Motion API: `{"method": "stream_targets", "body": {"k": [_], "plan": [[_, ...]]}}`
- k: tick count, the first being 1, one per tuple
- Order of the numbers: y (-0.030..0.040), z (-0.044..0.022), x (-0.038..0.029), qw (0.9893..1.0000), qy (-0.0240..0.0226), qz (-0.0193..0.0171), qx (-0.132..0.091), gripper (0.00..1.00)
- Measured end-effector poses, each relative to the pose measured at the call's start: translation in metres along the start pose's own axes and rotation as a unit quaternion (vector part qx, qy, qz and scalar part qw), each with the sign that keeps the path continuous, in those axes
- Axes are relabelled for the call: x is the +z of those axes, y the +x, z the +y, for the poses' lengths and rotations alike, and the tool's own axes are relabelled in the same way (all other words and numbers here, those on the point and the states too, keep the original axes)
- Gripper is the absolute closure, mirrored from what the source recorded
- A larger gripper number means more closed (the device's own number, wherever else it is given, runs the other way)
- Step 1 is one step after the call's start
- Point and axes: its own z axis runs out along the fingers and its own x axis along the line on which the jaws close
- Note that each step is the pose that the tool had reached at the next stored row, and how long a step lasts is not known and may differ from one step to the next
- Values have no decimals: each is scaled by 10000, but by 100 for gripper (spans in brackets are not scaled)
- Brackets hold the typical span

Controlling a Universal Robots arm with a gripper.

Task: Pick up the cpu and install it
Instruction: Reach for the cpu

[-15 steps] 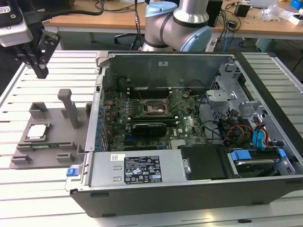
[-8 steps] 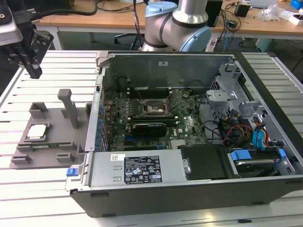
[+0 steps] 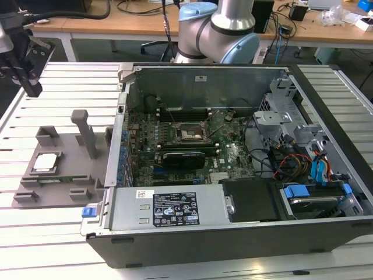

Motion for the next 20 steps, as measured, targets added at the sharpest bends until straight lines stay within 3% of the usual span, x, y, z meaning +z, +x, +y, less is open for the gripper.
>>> {"method": "stream_targets", "body": {"k": [20], "plan": [[421,-31,-9,10000,7,-1,0,89]]}}
